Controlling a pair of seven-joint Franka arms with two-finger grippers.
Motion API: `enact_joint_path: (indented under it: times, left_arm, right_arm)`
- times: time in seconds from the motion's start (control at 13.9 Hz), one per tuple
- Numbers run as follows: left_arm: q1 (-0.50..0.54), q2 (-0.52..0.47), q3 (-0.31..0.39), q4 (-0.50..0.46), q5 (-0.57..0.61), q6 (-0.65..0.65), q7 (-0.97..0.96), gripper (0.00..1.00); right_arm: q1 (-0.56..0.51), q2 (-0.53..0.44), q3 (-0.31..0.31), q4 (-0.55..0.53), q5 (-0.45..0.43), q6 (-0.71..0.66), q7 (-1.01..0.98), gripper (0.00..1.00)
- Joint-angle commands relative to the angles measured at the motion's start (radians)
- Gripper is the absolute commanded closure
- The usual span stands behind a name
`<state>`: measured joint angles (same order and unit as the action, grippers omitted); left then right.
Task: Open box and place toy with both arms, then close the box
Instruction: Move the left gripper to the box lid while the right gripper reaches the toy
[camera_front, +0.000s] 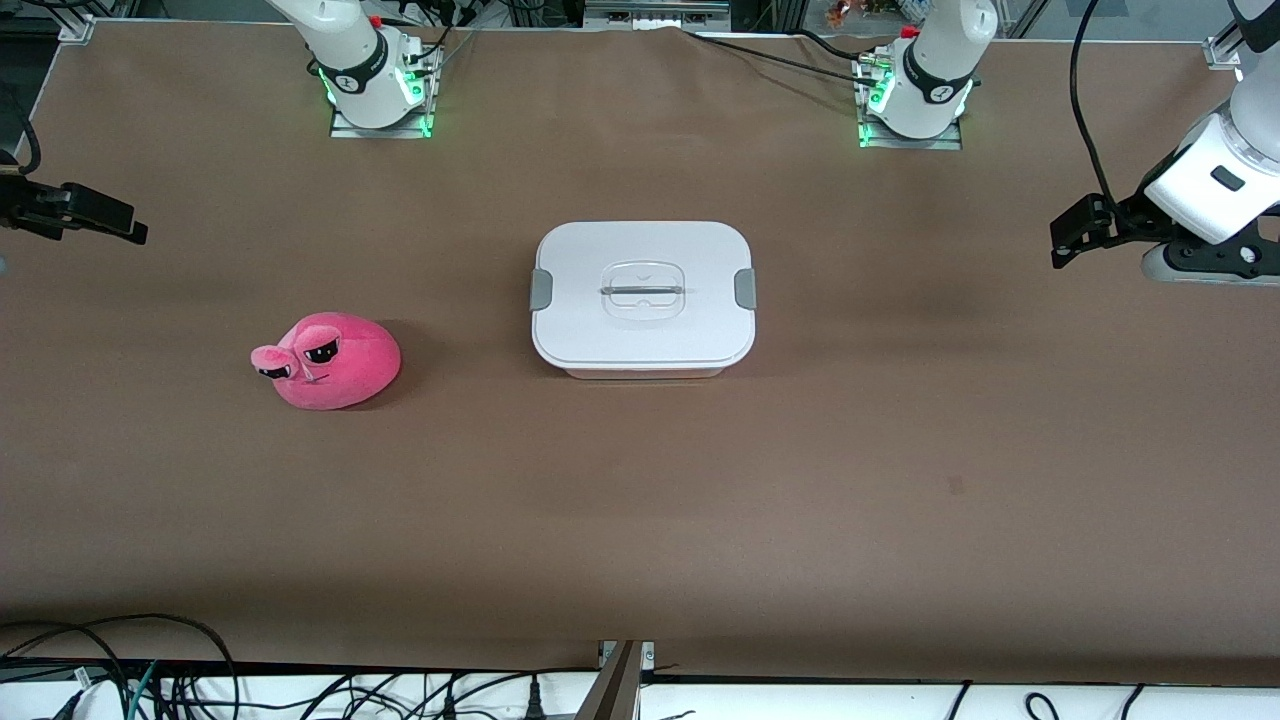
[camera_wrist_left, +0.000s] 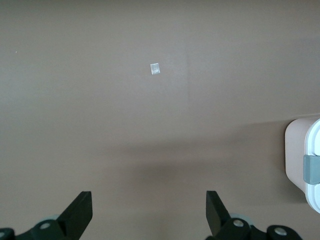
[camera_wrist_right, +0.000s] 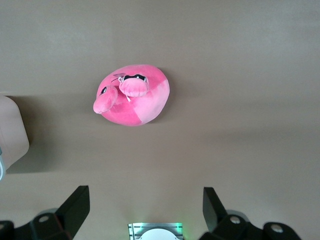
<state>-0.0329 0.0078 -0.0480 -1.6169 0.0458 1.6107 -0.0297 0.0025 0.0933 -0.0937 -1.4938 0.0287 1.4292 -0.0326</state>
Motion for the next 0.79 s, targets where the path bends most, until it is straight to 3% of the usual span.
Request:
enact_joint_path:
  times: [0.0, 0.43, 0.57, 0.72]
  left_arm:
    - [0.002, 0.012, 0.000, 0.031, -0.015, -0.022, -0.001, 0.00]
    - [-0.004, 0.014, -0.003, 0.034, -0.029, -0.081, 0.002, 0.00]
    - [-0.004, 0.015, -0.001, 0.034, -0.134, -0.159, 0.004, 0.00]
    - [-0.048, 0.018, -0.006, 0.034, -0.167, -0.213, 0.023, 0.00]
  right_arm:
    - [-0.009, 0.012, 0.014, 0.004, -0.012, 0.002, 0.014, 0.00]
    - [-0.007, 0.020, 0.014, 0.017, -0.016, 0.005, 0.014, 0.00]
    - [-0.009, 0.020, 0.011, 0.017, -0.016, 0.005, 0.014, 0.00]
    - [-0.009, 0.034, 0.011, 0.017, -0.015, 0.007, 0.014, 0.00]
